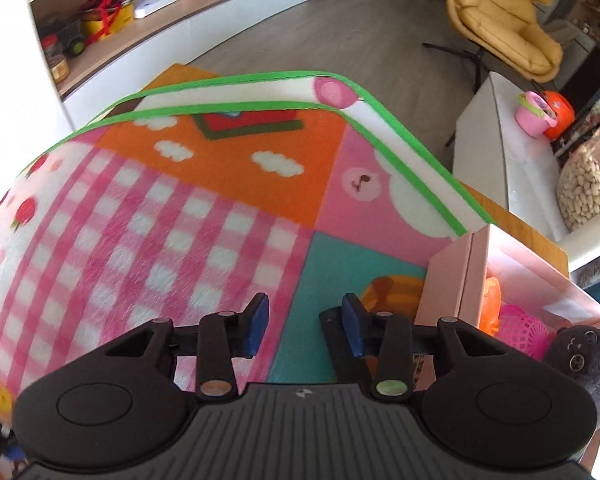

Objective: Organize objects
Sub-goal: 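Grasp the yellow corn toy with the left tool while the right tool grasps the black handle, then carry the corn toy and black handle toward the pink box with both tools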

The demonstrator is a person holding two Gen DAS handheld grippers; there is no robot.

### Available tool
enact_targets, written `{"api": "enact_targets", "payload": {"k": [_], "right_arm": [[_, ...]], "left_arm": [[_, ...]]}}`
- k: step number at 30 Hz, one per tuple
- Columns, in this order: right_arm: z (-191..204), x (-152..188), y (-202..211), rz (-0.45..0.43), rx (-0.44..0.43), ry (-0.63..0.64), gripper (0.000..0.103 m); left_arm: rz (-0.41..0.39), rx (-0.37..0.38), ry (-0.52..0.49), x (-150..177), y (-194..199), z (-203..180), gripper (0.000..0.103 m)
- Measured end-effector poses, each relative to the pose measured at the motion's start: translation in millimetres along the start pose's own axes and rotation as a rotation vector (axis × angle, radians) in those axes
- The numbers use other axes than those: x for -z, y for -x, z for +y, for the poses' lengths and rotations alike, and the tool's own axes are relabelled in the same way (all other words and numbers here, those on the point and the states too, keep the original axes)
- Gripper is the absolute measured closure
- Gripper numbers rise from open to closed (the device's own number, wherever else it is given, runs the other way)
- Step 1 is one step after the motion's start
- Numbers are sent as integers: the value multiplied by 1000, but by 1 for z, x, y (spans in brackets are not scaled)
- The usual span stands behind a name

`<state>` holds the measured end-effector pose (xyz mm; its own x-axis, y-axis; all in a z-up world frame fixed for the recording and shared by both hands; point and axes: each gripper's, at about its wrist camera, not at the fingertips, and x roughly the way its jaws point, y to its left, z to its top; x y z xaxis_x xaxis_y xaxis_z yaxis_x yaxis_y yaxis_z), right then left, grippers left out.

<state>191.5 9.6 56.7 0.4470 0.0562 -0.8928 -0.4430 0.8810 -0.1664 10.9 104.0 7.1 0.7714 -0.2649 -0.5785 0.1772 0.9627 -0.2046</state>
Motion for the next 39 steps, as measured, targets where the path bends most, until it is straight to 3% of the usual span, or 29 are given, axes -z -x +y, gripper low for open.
{"api": "enact_targets", "payload": {"k": [3,5,9,14,18,24,26,28,39], "right_arm": [[5,18,15,84,-174,-14,63],[8,35,31,79,-239,-11,63],[6,53,59,-14,-207,14,63],[0,52,66,-96,-119,13,62],[9,29,50,-137,-154,-12,63],[31,14,15,-59,-247,-31,66],[39,21,16,-72,-221,8,68],[42,29,18,-60,-227,33,78],[15,119,59,-7,-301,52,84]], "left_arm": [[0,1,2,-1,0,0,68],[-1,1,4,0,0,0,68],[-2,-1,4,0,-1,-1,68],[-5,-1,15,0,-1,-1,68],[-6,-3,16,1,-2,-2,68],[-9,9,33,1,-3,2,68],[-9,12,37,1,-3,2,68],[-10,13,39,1,-3,4,68],[-6,-11,22,0,-3,0,68]]}}
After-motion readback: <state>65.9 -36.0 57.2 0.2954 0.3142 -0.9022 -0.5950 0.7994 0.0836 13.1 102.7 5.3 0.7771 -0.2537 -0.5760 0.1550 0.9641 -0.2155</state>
